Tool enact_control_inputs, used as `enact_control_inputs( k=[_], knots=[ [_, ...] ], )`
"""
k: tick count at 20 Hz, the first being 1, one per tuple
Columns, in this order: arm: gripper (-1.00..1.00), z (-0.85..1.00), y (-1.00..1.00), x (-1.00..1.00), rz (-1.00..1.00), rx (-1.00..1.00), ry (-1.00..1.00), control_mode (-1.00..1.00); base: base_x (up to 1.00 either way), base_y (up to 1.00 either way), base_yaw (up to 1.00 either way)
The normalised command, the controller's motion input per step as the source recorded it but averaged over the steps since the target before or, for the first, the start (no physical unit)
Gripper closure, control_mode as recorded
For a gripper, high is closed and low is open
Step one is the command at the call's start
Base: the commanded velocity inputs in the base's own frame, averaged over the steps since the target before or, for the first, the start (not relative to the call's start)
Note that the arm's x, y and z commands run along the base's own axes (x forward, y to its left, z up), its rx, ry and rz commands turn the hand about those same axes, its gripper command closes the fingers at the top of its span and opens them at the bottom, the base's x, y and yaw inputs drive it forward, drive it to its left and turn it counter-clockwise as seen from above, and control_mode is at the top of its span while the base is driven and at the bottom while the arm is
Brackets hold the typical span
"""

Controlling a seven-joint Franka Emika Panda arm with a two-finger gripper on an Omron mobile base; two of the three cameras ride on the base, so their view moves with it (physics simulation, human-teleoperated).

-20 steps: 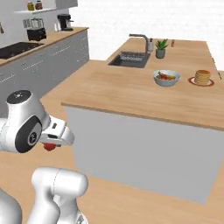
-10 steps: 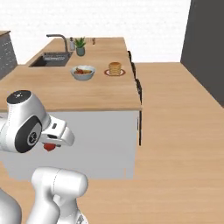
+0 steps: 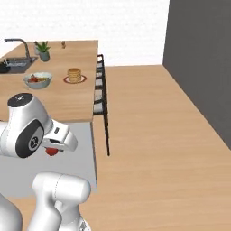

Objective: Take the strawberry from the fridge and place it on top of the pancake, located on the dining counter.

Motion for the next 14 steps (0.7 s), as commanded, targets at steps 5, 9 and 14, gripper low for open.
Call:
enact_control_inputs(
  k=[5,9,14],
  knots=[
    [1.00,0.00,0.00,0.00,0.00,0.00,0.00,1.00,0.98,-1.00,0.10],
    [1.00,0.00,0.00,0.00,0.00,0.00,0.00,1.00,0.97,-1.00,0.35],
    [1.00,0.00,0.00,0.00,0.00,0.00,0.00,1.00,1.00,-0.75,0.41]
  ],
)
